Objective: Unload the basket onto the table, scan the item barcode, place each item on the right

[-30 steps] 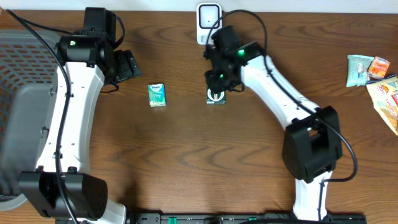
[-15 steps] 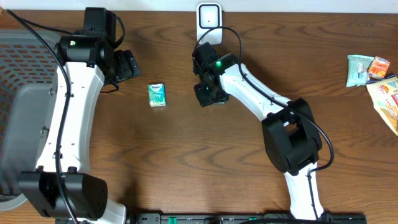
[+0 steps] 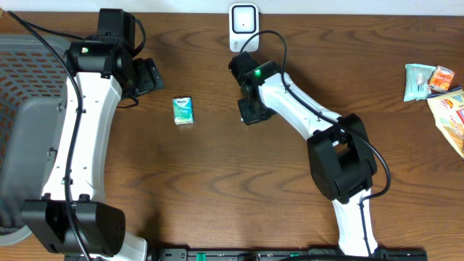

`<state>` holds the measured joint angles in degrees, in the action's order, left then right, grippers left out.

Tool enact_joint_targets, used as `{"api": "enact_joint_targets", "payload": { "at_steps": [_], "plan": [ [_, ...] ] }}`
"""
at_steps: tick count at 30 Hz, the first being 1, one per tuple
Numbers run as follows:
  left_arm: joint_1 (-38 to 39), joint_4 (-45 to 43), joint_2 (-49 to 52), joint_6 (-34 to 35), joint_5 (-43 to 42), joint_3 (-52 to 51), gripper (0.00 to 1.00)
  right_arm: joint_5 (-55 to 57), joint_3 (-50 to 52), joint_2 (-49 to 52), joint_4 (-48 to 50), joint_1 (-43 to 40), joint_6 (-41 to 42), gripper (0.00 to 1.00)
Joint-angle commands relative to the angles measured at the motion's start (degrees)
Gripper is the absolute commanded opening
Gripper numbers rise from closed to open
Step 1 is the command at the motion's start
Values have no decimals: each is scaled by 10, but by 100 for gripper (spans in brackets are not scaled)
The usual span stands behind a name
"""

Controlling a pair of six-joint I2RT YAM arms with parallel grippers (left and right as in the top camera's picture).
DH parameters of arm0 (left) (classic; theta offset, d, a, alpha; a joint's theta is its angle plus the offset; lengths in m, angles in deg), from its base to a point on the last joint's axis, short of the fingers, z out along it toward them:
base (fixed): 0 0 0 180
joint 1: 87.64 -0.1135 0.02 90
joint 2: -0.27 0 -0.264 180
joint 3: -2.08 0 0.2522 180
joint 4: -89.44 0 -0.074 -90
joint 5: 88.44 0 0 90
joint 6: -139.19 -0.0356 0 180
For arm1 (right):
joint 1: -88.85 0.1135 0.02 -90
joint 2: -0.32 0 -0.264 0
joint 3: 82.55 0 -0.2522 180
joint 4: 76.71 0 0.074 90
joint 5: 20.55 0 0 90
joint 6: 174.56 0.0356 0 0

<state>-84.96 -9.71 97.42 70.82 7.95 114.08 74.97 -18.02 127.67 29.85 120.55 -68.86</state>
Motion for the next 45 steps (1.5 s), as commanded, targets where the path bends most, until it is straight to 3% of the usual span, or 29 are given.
{"api": "enact_joint_targets", "payload": {
  "at_steps": [1, 9, 17, 26, 39, 45],
  "plan": [
    [-2, 2, 3, -1, 9, 1, 98, -52, -24, -34, 6, 0, -11, 1],
    [-2, 2, 3, -1, 9, 1, 98, -136, -13, -36, 93, 19, -16, 2],
    [-2, 2, 3, -1, 9, 1, 98, -125, 14, -7, 121, 33, -15, 2],
    [-2, 2, 3, -1, 9, 1, 98, -41, 52, -2, 131, 29, 0, 2],
    [-2, 2, 3, -1, 9, 1, 98, 169, -10, -4, -67, -31, 67, 1],
    [-2, 2, 3, -1, 9, 1, 98, 61, -36, -4, -77, -58, 59, 5]
  ]
}}
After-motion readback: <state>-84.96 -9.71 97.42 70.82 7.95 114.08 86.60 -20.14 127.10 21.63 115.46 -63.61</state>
